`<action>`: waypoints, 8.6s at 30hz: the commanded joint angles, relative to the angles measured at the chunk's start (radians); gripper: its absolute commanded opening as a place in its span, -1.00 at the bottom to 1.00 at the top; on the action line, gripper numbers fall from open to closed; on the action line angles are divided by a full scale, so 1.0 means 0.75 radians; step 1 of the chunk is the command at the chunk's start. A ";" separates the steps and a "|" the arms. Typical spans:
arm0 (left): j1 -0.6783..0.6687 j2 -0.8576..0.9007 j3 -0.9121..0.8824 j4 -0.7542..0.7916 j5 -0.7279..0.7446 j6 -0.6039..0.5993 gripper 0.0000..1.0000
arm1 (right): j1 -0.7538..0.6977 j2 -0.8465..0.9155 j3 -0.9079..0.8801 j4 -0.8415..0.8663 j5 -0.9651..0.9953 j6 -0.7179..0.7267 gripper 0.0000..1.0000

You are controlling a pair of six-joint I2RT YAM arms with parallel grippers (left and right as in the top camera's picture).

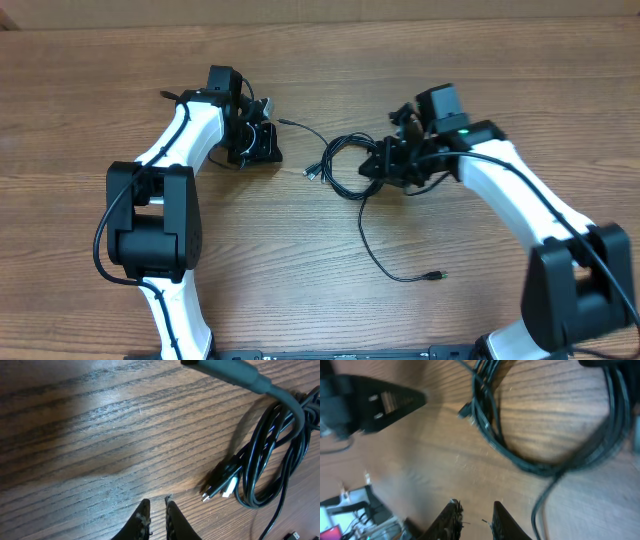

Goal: Untangle cables

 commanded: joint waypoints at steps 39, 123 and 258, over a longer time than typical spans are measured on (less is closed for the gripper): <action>-0.005 0.008 0.027 0.003 -0.009 -0.020 -0.51 | 0.452 0.330 -0.009 0.465 0.431 0.322 -0.92; -0.278 0.016 0.090 -0.237 -0.247 0.292 -0.61 | 0.074 0.167 0.049 0.446 0.148 0.236 -0.34; -0.238 0.020 0.075 -0.183 -0.203 0.026 -0.28 | 0.363 0.434 0.384 -0.189 0.445 0.427 -0.93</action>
